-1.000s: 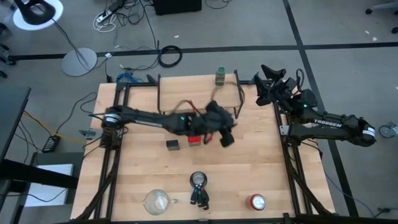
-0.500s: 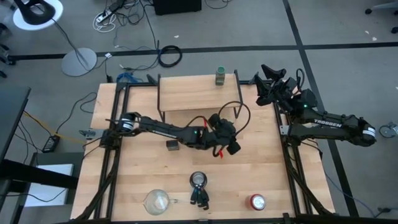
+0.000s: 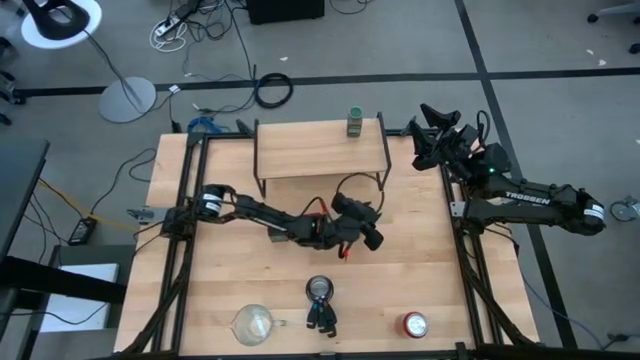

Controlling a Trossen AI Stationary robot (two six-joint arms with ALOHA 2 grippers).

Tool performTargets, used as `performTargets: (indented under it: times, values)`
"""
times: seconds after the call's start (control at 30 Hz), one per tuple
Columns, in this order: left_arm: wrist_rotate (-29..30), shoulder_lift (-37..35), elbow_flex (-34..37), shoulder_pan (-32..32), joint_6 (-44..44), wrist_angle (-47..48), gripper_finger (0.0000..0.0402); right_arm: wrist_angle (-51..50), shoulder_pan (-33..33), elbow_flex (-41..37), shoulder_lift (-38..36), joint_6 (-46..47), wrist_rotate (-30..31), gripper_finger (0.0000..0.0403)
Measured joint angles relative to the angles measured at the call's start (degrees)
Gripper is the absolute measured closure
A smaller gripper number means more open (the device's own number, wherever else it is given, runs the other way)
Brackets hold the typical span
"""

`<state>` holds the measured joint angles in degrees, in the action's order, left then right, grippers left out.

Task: Shelf spices
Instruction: Remove the black seasoning bottle from the shelf

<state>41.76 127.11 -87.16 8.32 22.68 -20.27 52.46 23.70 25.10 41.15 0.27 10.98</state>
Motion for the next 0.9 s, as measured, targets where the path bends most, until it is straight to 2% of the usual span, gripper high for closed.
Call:
performTargets:
  times: [0.33, 0.77, 0.9]
  values:
    - [3.6, -0.1, 3.1, 0.4, -0.6, -1.9, 0.0214, -0.2, 0.0, 0.0, 0.0, 0.0, 0.0, 0.0094]
    - [9.4, -0.1, 3.0, 0.5, 3.5, 4.7, 0.0214, -0.3, 0.0, 0.0, 0.0, 0.0, 0.0, 0.0094]
    - [9.1, -0.2, 3.0, 0.6, 3.5, 4.8, 0.0214, -0.3, 0.0, 0.0, 0.0, 0.0, 0.1, 0.0094]
